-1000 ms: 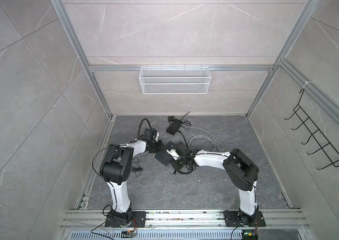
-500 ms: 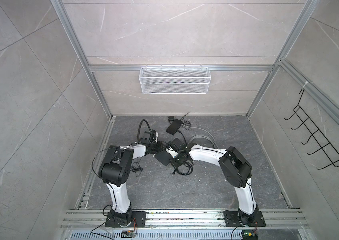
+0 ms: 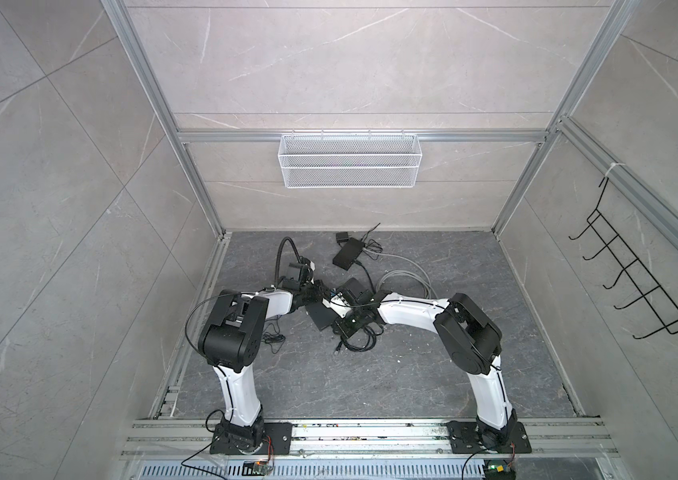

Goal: Insert the plug into the switch port

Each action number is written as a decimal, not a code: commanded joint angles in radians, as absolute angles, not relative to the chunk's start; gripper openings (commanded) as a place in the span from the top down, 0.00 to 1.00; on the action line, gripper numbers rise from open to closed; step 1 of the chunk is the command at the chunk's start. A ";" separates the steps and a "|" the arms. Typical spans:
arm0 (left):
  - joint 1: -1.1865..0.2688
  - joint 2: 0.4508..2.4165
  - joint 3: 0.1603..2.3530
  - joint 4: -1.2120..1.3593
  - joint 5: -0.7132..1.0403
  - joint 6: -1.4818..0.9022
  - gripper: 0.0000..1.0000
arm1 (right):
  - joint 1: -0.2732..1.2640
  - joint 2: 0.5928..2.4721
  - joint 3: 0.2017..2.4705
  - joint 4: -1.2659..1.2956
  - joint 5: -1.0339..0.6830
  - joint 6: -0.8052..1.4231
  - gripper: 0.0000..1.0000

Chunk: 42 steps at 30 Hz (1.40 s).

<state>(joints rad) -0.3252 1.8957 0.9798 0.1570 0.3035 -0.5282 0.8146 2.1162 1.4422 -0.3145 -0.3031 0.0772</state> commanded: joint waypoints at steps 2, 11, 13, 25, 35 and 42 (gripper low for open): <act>-0.495 1.976 0.846 -0.296 0.588 -0.585 0.70 | 0.802 2.125 1.617 0.070 -0.126 0.048 1.00; -0.495 1.975 0.832 -0.283 0.580 -0.611 0.72 | 0.748 2.097 1.527 0.170 -0.034 0.318 1.00; -0.495 1.974 0.828 -0.284 0.577 -0.610 0.72 | 0.748 2.119 1.584 0.122 -0.021 0.327 1.00; -0.502 1.969 0.805 -0.261 0.570 -0.626 0.72 | 0.746 2.171 1.665 0.120 0.048 0.399 1.00; -0.499 1.962 0.791 -0.261 0.549 -0.631 0.73 | 0.748 2.129 1.636 0.098 0.005 0.396 0.97; -0.363 1.935 0.876 -0.350 0.493 -0.555 0.70 | 0.753 1.954 1.400 0.045 -0.150 0.311 0.89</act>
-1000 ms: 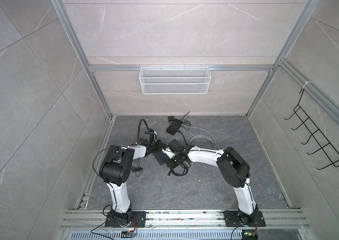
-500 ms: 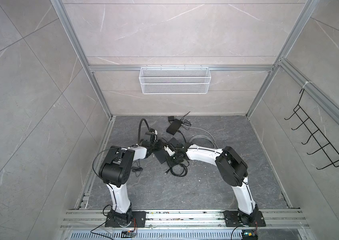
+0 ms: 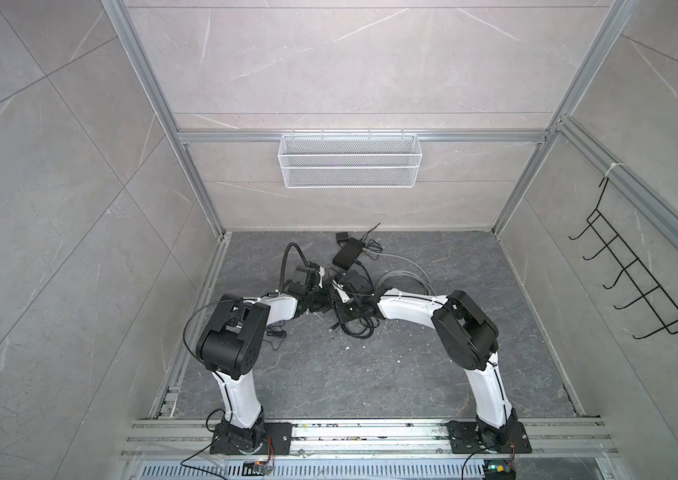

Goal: Insert the plug into the switch port

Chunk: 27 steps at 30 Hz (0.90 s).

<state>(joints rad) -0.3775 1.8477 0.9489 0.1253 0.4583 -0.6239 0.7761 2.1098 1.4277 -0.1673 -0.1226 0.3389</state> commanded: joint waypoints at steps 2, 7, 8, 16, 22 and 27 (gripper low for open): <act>-0.312 1.903 0.914 -0.359 0.495 -0.549 0.68 | 0.753 1.906 1.338 0.005 -0.196 0.285 0.88; -0.254 1.840 1.036 -0.386 0.498 -0.553 0.66 | 0.753 1.808 1.206 -0.087 -0.237 0.226 0.74; -0.247 1.834 1.063 -0.392 0.505 -0.555 0.66 | 0.753 1.791 1.186 -0.095 -0.237 0.222 0.69; -0.232 1.800 1.235 -0.431 0.499 -0.565 0.65 | 0.748 1.709 1.139 -0.129 -0.205 0.183 0.63; -0.232 1.845 1.369 -0.470 0.421 -0.451 0.60 | 0.750 1.740 1.110 -0.146 -0.299 -0.004 0.58; -0.232 1.958 1.491 -0.515 0.338 -0.328 0.59 | 0.750 1.781 1.133 -0.193 -0.289 -0.095 0.56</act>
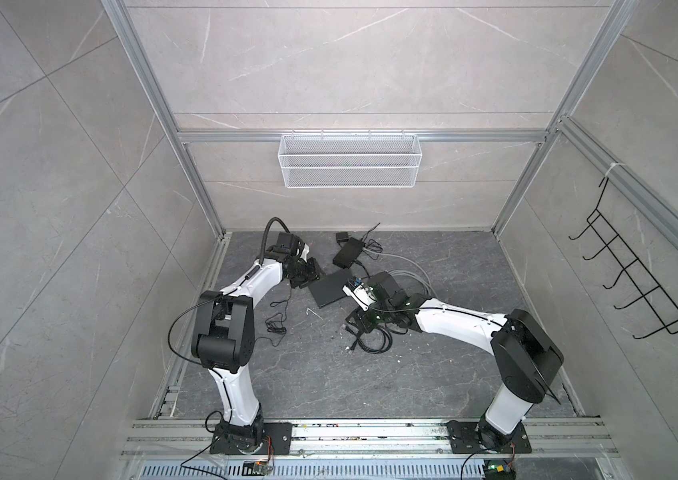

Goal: Insert the plug into the switch port

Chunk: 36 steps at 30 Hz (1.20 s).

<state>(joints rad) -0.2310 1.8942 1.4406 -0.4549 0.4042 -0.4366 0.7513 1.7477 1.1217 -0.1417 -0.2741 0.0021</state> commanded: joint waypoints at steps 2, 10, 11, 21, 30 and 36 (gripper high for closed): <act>-0.232 1.987 1.523 -0.537 0.330 -0.324 0.59 | 0.754 1.797 1.152 -0.230 -0.274 -0.127 0.56; -0.227 1.947 1.449 -0.478 0.373 -0.414 0.59 | 0.790 1.869 1.169 -0.265 -0.201 -0.166 0.55; -0.226 1.932 1.430 -0.466 0.376 -0.424 0.59 | 0.794 1.880 1.171 -0.262 -0.200 -0.166 0.55; -0.217 1.759 1.319 -0.476 0.361 -0.468 0.59 | 0.808 1.909 1.168 -0.237 -0.146 -0.145 0.84; -0.250 1.572 1.110 -0.412 0.592 -0.522 0.61 | 0.729 1.683 1.076 -0.200 -0.496 -0.127 0.97; -0.323 1.487 1.035 -0.391 0.747 -0.525 0.62 | 0.640 1.599 0.998 -0.116 -0.826 -0.115 0.97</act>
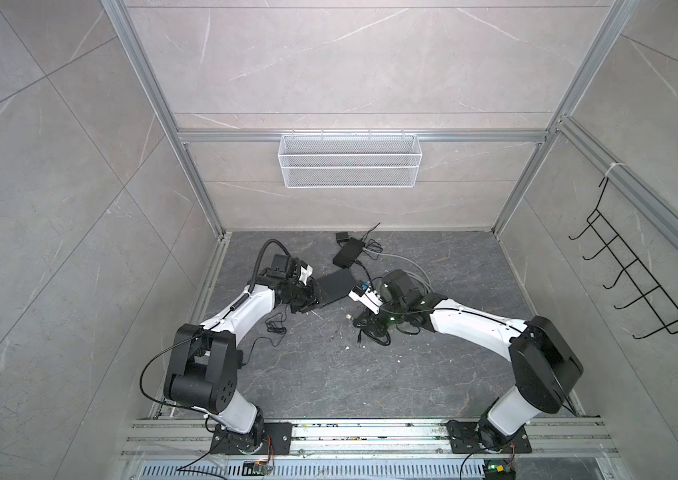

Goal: Insert the plug into the switch port

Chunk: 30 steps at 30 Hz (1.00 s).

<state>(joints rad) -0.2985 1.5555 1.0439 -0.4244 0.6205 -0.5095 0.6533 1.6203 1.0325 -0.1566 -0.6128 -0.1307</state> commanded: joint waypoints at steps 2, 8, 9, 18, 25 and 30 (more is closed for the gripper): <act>-0.334 1.465 1.019 -0.378 0.785 -0.532 0.62 | 0.621 1.598 0.983 -0.102 -0.876 -0.113 0.97; -0.347 1.394 0.925 -0.300 0.856 -0.555 0.61 | 0.594 1.600 0.964 -0.043 -0.942 -0.074 0.97; -0.347 1.391 0.915 -0.293 0.862 -0.560 0.61 | 0.593 1.599 0.964 -0.040 -0.945 -0.070 0.97; -0.361 1.377 0.842 -0.172 0.910 -0.638 0.61 | 0.591 1.607 0.964 -0.012 -0.951 -0.042 0.97; -0.356 1.345 0.825 -0.106 0.900 -0.661 0.62 | 0.591 1.621 0.966 -0.008 -0.966 -0.028 0.97; -0.305 1.329 0.800 -0.037 0.925 -0.653 0.64 | 0.586 1.626 0.975 -0.030 -0.976 -0.033 0.98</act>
<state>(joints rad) -0.3355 1.3594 0.8154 -0.1253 0.8764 -0.6472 0.5930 1.6115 0.9699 -0.0254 -0.9413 -0.0402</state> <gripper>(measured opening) 0.356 0.108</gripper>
